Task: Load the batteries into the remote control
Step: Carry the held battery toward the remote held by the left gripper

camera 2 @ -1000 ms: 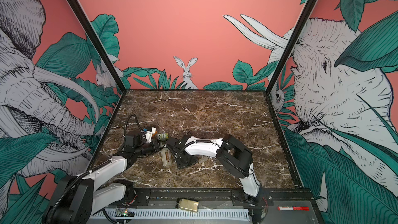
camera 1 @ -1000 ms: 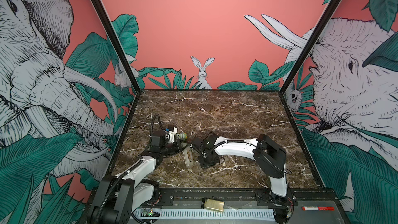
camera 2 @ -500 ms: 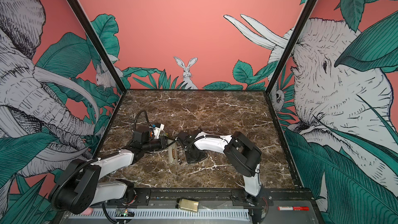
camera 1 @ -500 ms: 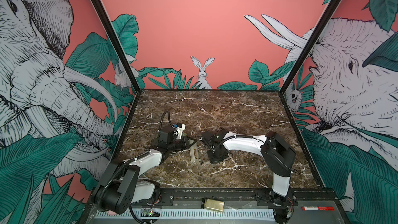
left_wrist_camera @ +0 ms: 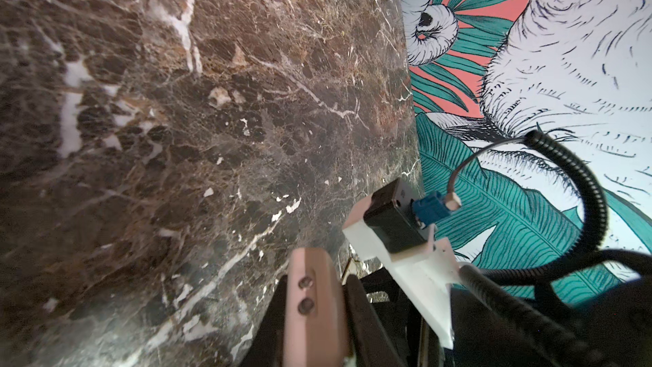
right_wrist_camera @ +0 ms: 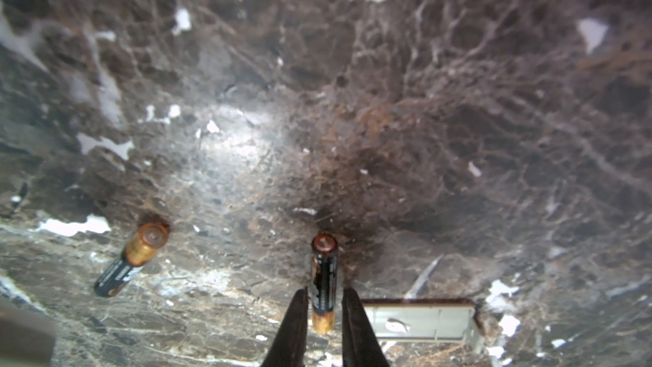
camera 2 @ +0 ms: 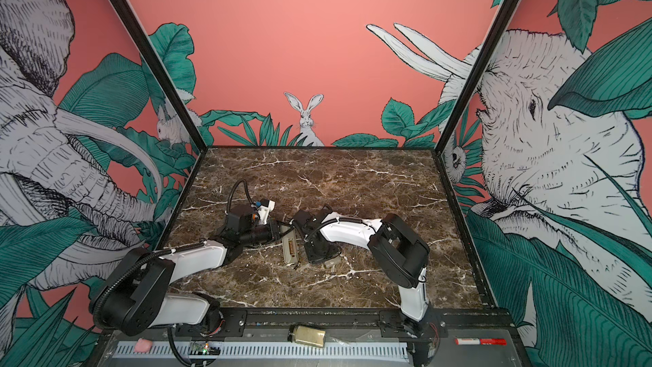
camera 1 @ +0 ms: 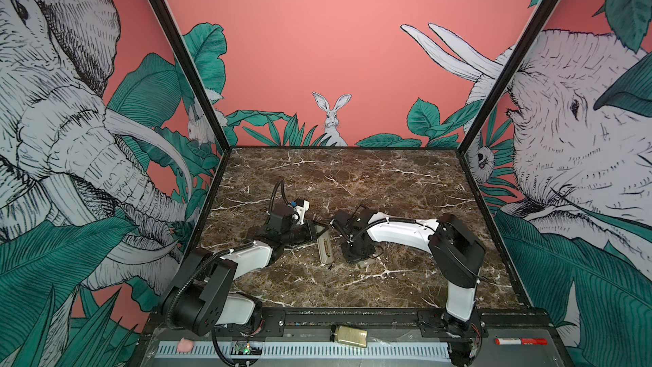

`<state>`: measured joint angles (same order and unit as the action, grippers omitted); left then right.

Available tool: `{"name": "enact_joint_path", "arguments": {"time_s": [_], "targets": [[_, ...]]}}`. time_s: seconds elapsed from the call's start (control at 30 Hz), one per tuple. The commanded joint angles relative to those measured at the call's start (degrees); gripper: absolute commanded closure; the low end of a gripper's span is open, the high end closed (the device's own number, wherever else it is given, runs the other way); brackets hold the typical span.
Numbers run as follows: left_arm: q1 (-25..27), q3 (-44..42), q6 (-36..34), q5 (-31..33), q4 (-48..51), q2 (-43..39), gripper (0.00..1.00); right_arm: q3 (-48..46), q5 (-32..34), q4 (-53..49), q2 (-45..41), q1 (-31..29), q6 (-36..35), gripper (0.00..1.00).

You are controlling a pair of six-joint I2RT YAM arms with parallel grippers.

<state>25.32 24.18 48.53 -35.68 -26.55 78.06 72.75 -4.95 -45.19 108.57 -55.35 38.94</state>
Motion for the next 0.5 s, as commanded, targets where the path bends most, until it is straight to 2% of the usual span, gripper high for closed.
{"name": "enact_joint_path", "arguments": {"time_s": [0.0, 0.17, 0.47], "targets": [[0.43, -0.28, 1.64, 0.7, -2.95, -0.13, 1.0, -0.05, 0.32, -0.3, -1.22, 0.09, -0.26, 0.77], [0.67, -0.63, 2.83, 0.53, -4.51, 0.34, 1.0, -0.76, 0.5, -0.26, -1.94, 0.16, -0.09, 0.73], [1.13, -0.88, 3.32, 0.7, -5.82, 1.03, 1.0, -2.37, 0.59, -0.6, -2.78, 0.15, 0.83, 0.74]]}}
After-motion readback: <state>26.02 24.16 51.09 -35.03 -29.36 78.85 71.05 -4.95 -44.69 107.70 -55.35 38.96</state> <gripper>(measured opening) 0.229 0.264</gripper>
